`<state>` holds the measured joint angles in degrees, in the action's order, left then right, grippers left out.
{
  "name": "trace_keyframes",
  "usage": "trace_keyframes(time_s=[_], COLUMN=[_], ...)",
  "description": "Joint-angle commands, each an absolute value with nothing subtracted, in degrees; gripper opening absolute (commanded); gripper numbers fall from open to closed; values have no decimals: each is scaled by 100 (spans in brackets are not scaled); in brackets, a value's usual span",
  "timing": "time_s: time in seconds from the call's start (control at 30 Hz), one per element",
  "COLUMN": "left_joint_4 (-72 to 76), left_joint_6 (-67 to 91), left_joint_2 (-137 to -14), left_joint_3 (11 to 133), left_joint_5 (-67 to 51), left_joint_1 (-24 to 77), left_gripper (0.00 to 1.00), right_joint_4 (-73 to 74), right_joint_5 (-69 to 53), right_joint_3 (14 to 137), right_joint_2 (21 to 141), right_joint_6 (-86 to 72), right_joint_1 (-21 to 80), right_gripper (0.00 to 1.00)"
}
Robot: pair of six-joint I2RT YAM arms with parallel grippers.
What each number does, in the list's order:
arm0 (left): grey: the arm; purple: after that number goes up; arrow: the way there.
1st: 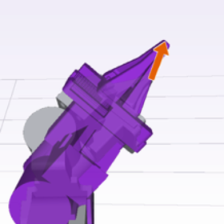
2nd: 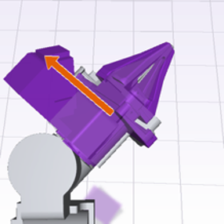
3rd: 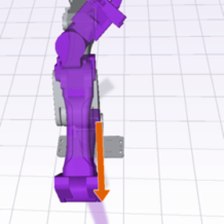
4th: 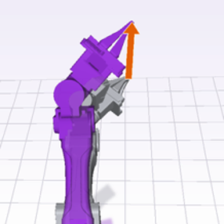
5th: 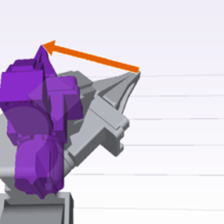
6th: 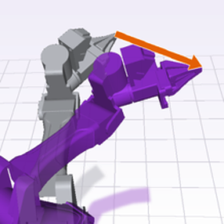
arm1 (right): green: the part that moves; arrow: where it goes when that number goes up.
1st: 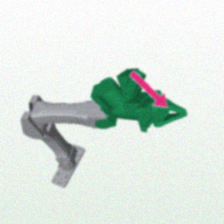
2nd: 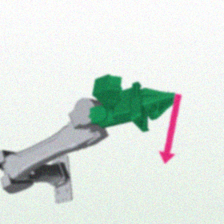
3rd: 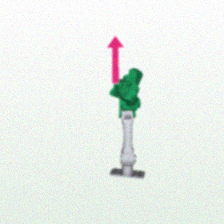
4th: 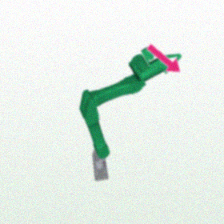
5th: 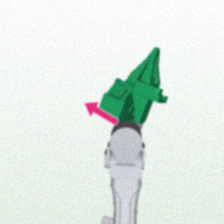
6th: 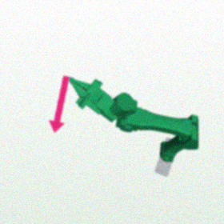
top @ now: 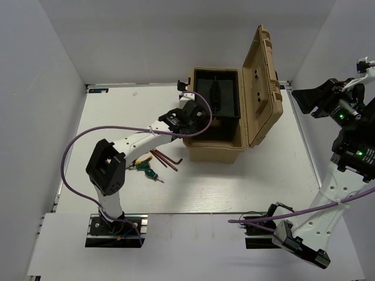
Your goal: Sort the tools into containers
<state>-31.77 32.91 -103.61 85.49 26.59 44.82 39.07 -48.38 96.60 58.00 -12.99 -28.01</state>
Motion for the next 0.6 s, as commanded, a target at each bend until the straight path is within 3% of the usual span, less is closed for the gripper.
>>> trace_keyframes(time_s=[0.0, 0.57], left_joint_4=[-3331, -3217], left_joint_6=[3691, 3806], left_joint_2=[-10863, -10986], left_joint_3=[8596, 8771], left_joint_5=[2276, 1925], left_joint_1=[4412, 4526], left_gripper=[0, 0], right_joint_4=[3788, 3788], right_joint_5=[-4895, -4931], right_joint_3=[9607, 9457], right_joint_2=[5739, 5625], right_joint_6=[-1248, -1213], right_joint_1=[-2812, -2812], right_gripper=[54, 54])
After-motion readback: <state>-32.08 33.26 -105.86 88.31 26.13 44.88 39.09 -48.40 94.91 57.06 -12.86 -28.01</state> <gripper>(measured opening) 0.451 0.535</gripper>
